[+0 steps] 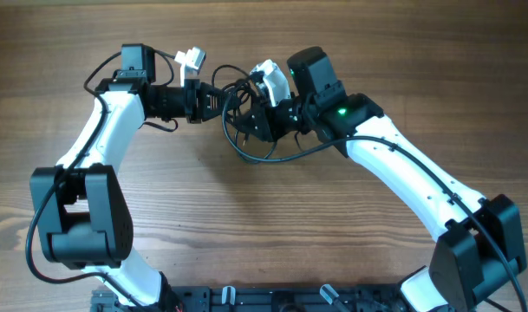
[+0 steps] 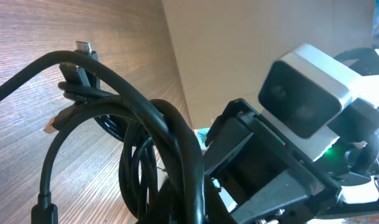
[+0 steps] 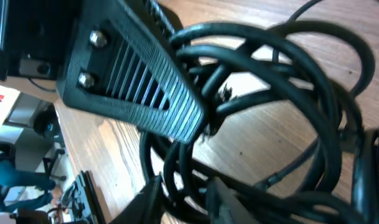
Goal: Untangle cables
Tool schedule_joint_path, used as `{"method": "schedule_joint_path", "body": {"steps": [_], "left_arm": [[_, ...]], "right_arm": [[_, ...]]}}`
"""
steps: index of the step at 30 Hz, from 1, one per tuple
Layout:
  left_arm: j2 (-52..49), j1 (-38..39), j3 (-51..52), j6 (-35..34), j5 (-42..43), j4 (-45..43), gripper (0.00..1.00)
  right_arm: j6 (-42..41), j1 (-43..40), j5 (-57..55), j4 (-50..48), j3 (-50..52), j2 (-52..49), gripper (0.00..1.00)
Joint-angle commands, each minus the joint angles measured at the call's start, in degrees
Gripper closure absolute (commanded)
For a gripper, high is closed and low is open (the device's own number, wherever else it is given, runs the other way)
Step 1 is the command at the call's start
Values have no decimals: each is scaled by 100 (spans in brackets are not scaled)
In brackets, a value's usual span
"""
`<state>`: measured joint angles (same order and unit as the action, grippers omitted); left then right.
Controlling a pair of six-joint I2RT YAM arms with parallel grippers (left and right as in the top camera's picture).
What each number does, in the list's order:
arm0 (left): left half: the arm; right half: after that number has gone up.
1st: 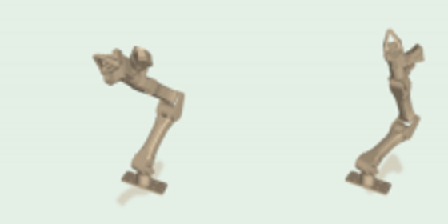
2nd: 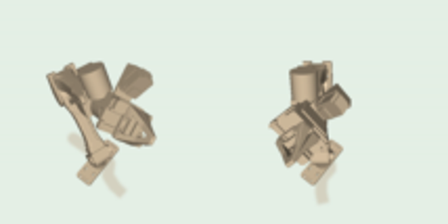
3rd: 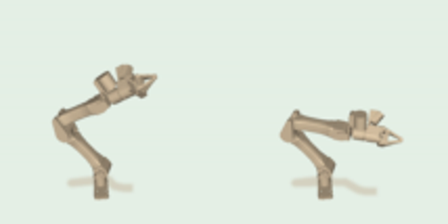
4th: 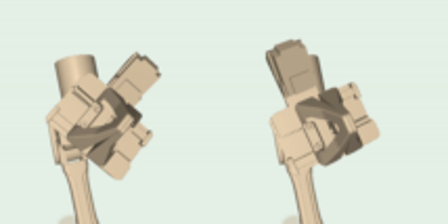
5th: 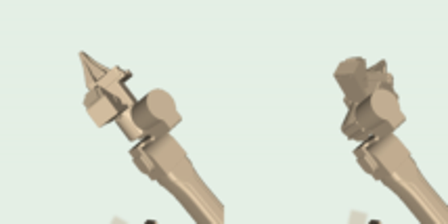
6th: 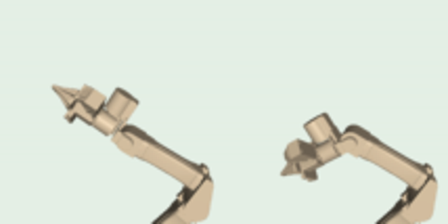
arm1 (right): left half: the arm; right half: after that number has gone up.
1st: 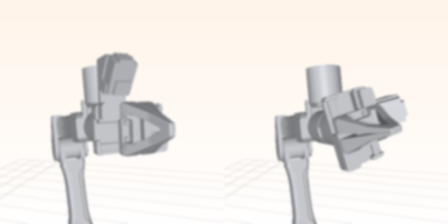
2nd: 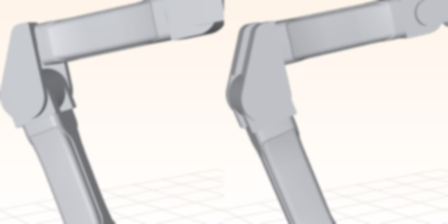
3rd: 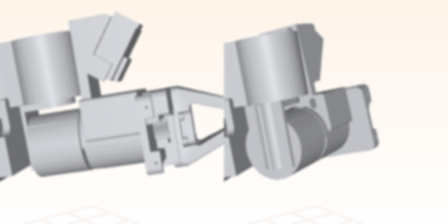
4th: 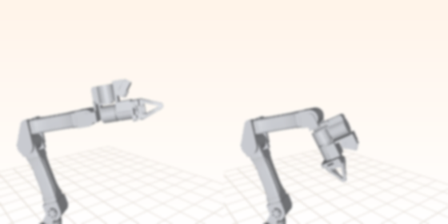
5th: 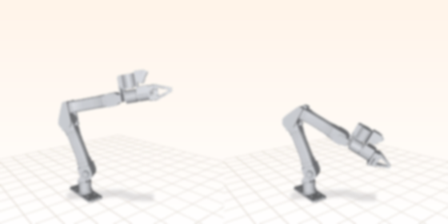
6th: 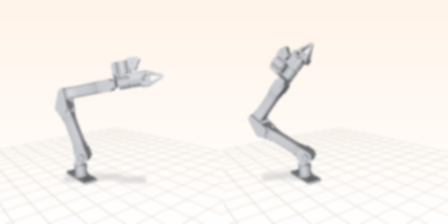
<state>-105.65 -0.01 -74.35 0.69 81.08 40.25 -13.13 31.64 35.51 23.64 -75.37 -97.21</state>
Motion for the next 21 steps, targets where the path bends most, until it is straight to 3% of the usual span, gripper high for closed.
{"method": "schedule_joint_path", "body": {"steps": [1, 4, 5, 6, 9, 14, 18, 21], "left_arm": [[181, 153, -68, -164, 699, 28, 94], [184, 155, -68, -162, 697, 28, 91], [184, 151, -68, -162, 695, 26, 84], [184, 151, -68, -160, 695, 26, 77], [181, 151, -68, -157, 476, 26, 71], [181, 151, -66, -162, -595, 72, 80], [181, 151, -66, -160, -772, 70, 83], [181, 151, -66, -160, -774, 68, 92]], "right_arm": [[116, 2, -146, -96, -4, -382, 82], [116, 0, -192, -160, -4, -448, 94], [118, -4, -216, -210, -4, -433, 95], [114, -7, -229, -262, -4, -415, 96], [87, -33, -225, -328, -7, -297, 96], [-208, -264, -190, -238, -7, 295, 96], [-197, -376, -164, 210, -7, 741, 96], [-186, -376, -227, 643, -4, 754, 96]]}}
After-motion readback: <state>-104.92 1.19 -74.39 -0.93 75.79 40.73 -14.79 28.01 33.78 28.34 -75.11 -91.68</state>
